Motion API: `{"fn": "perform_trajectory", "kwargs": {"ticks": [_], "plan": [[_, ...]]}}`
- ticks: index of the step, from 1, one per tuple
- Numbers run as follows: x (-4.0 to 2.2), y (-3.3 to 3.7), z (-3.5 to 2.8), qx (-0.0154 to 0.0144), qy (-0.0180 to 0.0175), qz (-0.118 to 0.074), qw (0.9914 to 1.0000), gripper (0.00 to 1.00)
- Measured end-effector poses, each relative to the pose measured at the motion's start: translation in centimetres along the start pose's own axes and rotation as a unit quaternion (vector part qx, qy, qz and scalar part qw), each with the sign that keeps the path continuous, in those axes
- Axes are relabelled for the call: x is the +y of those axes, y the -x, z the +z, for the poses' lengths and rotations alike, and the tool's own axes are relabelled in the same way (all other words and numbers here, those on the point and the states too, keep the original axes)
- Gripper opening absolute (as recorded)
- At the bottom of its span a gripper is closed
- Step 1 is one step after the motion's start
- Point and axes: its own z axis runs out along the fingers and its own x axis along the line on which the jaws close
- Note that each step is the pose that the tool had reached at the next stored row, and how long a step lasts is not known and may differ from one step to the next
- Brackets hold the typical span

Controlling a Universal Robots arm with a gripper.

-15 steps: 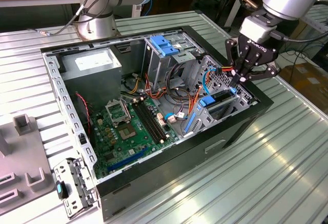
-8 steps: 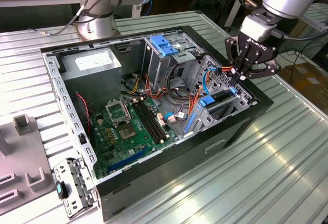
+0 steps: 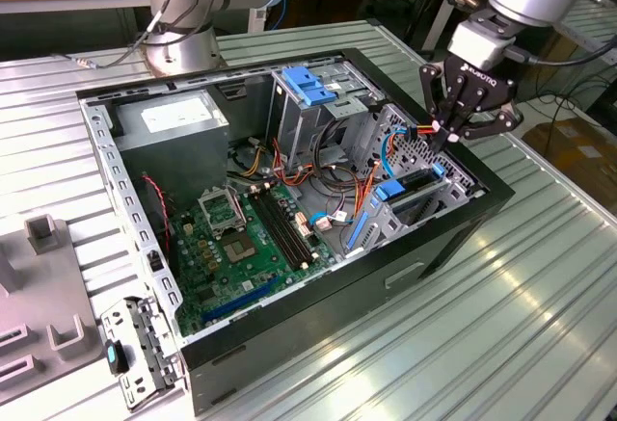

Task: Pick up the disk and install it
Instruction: 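Insert the first disk wire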

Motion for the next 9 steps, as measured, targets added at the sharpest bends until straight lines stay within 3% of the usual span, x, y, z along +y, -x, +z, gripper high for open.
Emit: {"fn": "perform_trajectory", "kwargs": {"ticks": [3, 9], "plan": [[-0.72, 0.29, -0.01, 0.0001, -0.0001, -0.007, 0.99997, 0.11], [-1.50, 0.73, -0.02, 0.0002, -0.0004, -0.022, 0.99975, 0.11]]}}
